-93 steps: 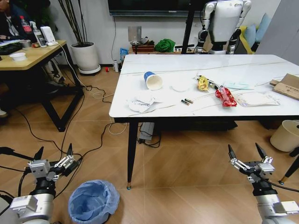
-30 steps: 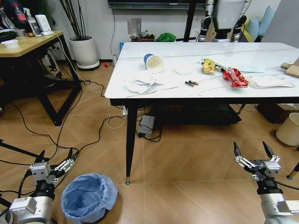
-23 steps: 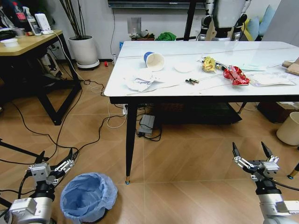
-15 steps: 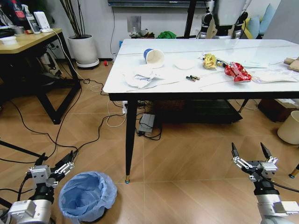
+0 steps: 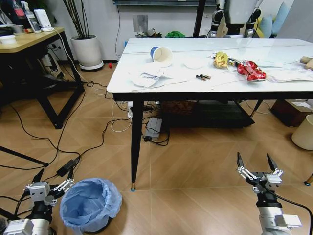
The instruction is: Pick up the trash bin and place the trash from the table into it.
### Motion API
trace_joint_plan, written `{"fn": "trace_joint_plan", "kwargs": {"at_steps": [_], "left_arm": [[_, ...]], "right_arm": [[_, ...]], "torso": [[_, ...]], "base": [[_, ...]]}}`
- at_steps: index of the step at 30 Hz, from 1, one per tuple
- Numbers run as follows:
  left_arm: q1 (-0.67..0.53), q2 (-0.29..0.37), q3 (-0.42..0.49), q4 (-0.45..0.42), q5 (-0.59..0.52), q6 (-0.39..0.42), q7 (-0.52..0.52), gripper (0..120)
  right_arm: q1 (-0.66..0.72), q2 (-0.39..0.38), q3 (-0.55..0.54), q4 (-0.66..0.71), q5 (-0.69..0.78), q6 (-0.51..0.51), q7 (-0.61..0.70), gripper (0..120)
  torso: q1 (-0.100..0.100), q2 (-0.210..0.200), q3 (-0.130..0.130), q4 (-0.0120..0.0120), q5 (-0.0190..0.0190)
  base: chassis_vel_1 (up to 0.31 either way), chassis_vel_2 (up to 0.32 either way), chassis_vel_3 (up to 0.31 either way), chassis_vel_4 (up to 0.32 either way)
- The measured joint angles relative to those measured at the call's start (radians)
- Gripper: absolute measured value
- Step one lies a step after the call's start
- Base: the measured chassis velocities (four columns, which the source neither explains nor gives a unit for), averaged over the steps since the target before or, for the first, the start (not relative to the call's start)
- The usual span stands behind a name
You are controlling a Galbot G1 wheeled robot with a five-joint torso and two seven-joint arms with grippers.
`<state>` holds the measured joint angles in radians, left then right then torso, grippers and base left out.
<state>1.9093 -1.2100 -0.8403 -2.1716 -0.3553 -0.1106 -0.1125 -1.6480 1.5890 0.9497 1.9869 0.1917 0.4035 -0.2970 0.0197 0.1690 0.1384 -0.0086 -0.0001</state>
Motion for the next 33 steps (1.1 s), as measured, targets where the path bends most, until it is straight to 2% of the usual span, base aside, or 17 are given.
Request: {"fn": "trace_joint_plan", "kwargs": {"at_steps": [12,21,28,29,33], "left_arm": [[-0.01,-0.026,0.012,0.008,0.004,-0.001,0.004,100],[-0.009,-0.051,0.015,0.036,0.01,0.009,0.007,100],[-0.005,-0.03,-0.003,0.095,-0.024,0.016,-0.004,100],[-0.001,-0.009,-0.02,0.121,-0.036,0.017,-0.017,100],[0.008,0.008,-0.029,0.141,-0.058,0.018,-0.033,100]], "right_arm": [[-0.006,-0.01,-0.004,-0.005,-0.002,0.002,-0.002,100],[0.001,-0.012,-0.013,-0.008,-0.003,0.001,-0.002,100],[0.032,0.012,-0.018,-0.03,-0.001,0.001,-0.003,100],[0.054,0.019,-0.02,-0.047,-0.001,0.006,-0.007,100],[0.077,0.019,-0.031,-0.061,-0.007,0.012,-0.012,100]], "torso": [[-0.008,-0.034,-0.026,-0.0002,0.0001],[-0.014,-0.07,-0.056,-0.0002,0.0001],[-0.016,-0.085,-0.069,-0.0002,0.0],[-0.016,-0.087,-0.071,0.0,0.0],[-0.016,-0.087,-0.072,-0.0002,0.0001]], "base": [[0.0,0.0,0.0,0.0],[0.0,0.0,0.0,0.0],[0.0,0.0,0.0,0.0],[0.0,0.0,0.0,0.0],[0.0,0.0,0.0,0.0]]}}
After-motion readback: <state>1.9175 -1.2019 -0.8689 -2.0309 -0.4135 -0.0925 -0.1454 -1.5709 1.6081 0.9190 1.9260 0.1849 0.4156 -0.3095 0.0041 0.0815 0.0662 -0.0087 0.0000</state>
